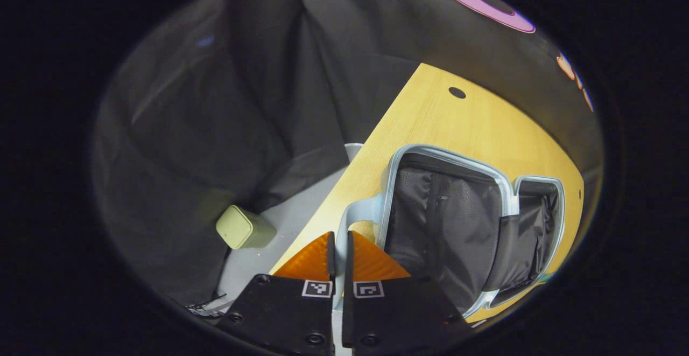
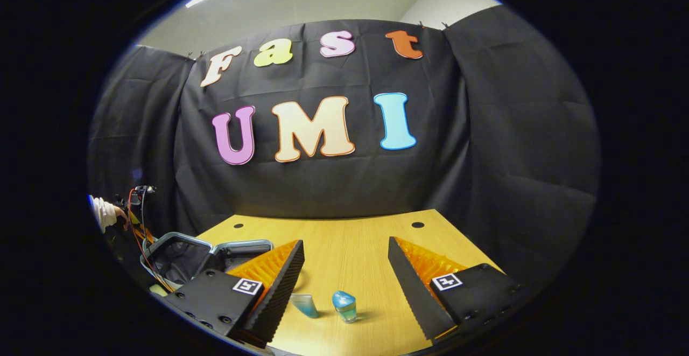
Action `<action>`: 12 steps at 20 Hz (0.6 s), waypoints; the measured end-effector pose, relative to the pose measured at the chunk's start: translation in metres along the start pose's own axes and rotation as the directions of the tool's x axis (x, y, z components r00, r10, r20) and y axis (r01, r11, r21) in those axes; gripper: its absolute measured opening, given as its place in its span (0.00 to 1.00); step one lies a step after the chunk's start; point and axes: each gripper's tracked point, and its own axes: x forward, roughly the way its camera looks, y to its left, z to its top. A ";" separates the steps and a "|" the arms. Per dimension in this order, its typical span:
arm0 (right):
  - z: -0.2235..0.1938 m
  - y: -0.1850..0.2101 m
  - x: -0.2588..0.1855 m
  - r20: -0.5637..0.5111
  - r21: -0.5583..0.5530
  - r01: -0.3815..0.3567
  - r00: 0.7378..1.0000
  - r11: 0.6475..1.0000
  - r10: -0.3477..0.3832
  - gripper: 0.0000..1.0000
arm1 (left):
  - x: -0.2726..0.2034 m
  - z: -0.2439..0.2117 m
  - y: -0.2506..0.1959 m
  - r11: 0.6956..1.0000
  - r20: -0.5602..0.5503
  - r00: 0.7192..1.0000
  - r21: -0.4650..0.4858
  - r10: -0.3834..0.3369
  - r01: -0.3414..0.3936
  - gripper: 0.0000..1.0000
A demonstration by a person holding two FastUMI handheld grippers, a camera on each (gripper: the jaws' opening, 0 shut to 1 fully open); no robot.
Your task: First open the suitcase, pack the skin care products into it, and then close the suitcase.
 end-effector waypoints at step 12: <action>-0.011 0.008 -0.002 -0.012 -0.049 -0.030 0.999 0.998 0.030 0.98 | -0.022 0.012 0.001 0.999 0.117 0.993 0.042 -0.024 0.019 0.99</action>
